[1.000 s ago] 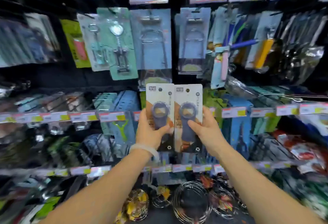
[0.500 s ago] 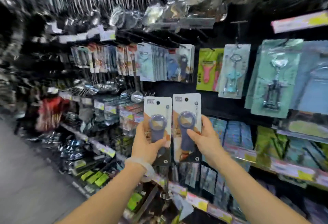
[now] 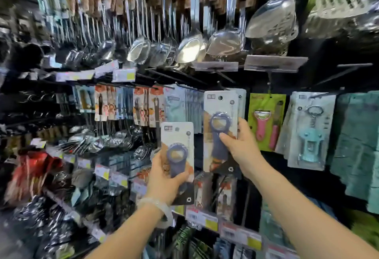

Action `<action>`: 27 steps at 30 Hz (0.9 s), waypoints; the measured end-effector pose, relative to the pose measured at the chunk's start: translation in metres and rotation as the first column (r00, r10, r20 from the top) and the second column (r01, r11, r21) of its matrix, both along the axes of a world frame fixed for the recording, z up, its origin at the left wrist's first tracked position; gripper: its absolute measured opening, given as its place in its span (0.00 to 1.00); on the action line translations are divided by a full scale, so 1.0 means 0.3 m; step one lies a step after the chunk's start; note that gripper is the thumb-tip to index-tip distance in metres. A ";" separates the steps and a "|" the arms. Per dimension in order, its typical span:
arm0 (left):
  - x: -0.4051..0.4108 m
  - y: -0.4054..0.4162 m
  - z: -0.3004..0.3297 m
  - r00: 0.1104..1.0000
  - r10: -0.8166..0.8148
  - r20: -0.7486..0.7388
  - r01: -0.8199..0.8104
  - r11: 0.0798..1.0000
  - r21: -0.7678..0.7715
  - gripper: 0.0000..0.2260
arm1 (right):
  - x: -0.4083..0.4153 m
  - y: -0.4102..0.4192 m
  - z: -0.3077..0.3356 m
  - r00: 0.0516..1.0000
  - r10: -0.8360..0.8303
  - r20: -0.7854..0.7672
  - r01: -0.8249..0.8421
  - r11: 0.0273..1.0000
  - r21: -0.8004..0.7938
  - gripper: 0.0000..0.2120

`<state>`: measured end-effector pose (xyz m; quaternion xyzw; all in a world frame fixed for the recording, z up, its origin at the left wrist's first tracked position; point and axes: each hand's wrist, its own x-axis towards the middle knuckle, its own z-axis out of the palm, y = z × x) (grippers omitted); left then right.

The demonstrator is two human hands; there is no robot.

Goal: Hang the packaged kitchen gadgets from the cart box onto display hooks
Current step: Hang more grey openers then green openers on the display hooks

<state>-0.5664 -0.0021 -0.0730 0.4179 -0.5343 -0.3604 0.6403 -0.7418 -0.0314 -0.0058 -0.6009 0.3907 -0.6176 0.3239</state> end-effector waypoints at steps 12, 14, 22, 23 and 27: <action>-0.002 -0.275 0.089 0.985 -0.157 0.066 0.162 0.983 -0.083 0.29 | 0.025 -0.195 0.095 0.981 -0.194 0.029 0.193 0.980 0.046 0.28; 0.005 -0.310 0.093 0.982 -0.177 0.066 0.182 0.980 -0.075 0.29 | 0.025 -0.220 0.097 0.977 -0.207 0.060 0.203 0.977 0.063 0.26; 0.020 -0.363 0.083 0.953 -0.302 0.034 0.303 0.948 -0.091 0.26 | -0.042 -0.292 0.103 0.883 -0.373 -0.286 0.435 0.878 0.199 0.26; 0.018 -0.368 0.084 0.949 -0.313 0.037 0.315 0.945 -0.088 0.27 | -0.044 -0.288 0.094 0.833 -0.401 -0.382 0.503 0.835 0.222 0.30; -0.008 -0.387 0.081 0.939 -0.338 0.063 0.343 0.935 -0.092 0.29 | 0.009 -0.209 0.060 0.803 -0.441 -0.400 0.528 0.838 0.137 0.30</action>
